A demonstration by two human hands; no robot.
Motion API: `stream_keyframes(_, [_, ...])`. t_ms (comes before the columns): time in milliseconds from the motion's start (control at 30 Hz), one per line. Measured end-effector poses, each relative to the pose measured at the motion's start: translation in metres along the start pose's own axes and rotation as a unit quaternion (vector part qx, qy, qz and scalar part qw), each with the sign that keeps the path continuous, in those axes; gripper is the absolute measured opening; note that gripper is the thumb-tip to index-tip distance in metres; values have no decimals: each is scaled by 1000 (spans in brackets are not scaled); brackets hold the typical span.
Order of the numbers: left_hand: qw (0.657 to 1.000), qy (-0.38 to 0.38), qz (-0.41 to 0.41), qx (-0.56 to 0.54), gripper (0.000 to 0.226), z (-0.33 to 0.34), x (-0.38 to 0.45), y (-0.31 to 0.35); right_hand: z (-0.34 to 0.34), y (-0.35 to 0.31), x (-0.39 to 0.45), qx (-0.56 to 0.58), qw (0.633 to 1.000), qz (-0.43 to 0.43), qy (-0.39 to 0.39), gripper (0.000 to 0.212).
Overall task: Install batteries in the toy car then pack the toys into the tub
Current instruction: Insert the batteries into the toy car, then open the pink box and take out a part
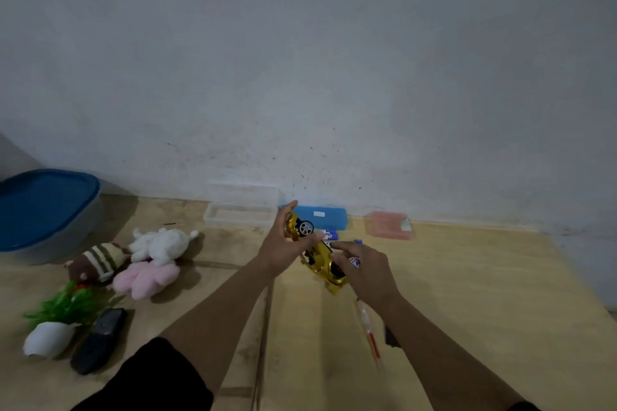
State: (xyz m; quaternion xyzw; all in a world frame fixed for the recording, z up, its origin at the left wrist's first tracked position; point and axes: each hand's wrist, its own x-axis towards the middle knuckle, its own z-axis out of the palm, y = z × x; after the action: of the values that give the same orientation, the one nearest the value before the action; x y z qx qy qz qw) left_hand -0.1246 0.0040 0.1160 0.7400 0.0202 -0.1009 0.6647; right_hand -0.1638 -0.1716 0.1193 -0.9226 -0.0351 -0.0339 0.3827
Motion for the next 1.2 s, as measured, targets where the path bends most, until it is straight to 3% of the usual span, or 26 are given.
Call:
stream_keyframes(133, [993, 15, -64, -95, 93, 22, -10, -2, -2, 14, -1, 134, 991, 20, -19, 32])
stream_keyframes(233, [996, 42, -64, -47, 83, 32, -21, -10, 0, 27, -5, 183, 982, 31, -33, 35])
stream_keyframes(433, [989, 82, -92, 84, 88, 38, -43, -23, 15, 44, -23, 83, 993, -12, -85, 38])
stream_keyframes(600, [974, 52, -148, 165, 96, 32, -48, -43, 29, 50, -41, 87, 990, 8, -114, 37])
stream_keyframes(767, [965, 35, -169, 199, 80, 20, -45, -74, 55, 55, -59, 75, 984, 65, -147, 36])
stream_keyframes(1000, [932, -46, -166, 318, 111, 8, -38, -104, 84, 58, -70, 45, 977, 122, -168, 39])
stream_keyframes(1200, [908, -84, -138, 387, 92, -3, -34, -113, 101, 57, -67, 15, 972, 167, -164, 37])
